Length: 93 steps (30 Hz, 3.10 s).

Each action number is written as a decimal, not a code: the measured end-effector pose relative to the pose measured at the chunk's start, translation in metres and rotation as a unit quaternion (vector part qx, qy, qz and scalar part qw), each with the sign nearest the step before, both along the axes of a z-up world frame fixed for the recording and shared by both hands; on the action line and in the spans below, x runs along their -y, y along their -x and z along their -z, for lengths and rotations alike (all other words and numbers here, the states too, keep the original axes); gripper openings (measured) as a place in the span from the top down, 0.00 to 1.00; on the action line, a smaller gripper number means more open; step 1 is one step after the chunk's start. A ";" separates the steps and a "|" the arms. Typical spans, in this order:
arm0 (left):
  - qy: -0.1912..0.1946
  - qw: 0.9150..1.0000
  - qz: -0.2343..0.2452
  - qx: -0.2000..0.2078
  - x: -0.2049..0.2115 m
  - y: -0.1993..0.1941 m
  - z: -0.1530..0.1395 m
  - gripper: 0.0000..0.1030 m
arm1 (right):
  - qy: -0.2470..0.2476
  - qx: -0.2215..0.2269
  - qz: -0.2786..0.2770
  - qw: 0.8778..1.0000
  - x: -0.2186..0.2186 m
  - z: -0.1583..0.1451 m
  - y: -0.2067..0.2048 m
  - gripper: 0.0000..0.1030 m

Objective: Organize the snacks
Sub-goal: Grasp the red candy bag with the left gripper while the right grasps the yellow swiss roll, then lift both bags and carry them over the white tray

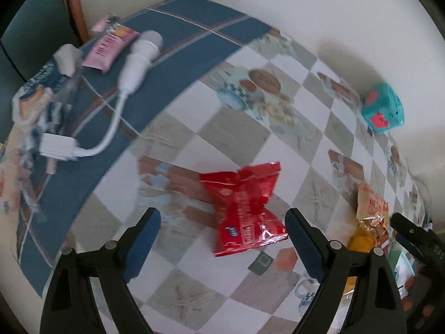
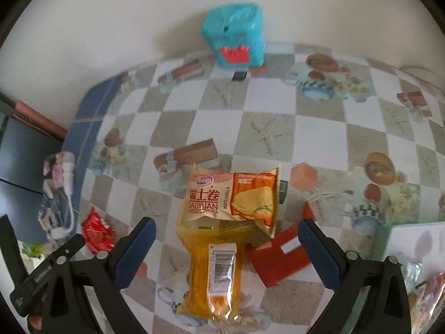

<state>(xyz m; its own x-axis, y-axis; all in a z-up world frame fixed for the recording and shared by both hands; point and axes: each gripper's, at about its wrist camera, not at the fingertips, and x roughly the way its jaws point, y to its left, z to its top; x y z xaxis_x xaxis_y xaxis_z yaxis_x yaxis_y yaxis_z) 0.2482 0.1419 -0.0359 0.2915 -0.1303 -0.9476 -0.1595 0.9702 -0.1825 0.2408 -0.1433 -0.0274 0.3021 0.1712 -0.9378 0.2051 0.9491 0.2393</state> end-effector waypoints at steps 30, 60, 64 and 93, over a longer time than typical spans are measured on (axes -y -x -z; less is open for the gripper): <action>-0.038 0.999 0.003 0.011 0.027 -0.016 0.024 0.48 | 0.068 -0.006 -0.029 0.997 -0.028 0.043 -0.029 0.10; 0.044 0.995 -0.075 0.056 0.058 0.069 -0.060 0.51 | 0.020 0.108 0.101 0.989 0.030 -0.056 0.094 0.29; 0.048 0.995 -0.068 0.057 0.079 0.086 -0.067 0.51 | 0.010 0.110 0.149 0.983 0.049 -0.060 0.124 0.29; -0.001 0.992 0.095 0.078 0.245 0.165 -0.072 0.50 | 0.012 0.069 0.321 0.944 0.196 -0.053 0.240 0.29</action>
<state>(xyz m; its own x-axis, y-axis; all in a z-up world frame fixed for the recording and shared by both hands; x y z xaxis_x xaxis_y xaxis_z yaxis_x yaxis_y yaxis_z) 0.0836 -0.1035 0.0364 0.4054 -0.1946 -0.8932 0.0570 0.9806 -0.1878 0.0012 -0.3396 0.0256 0.4562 -0.1102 -0.8830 0.7084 0.6455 0.2854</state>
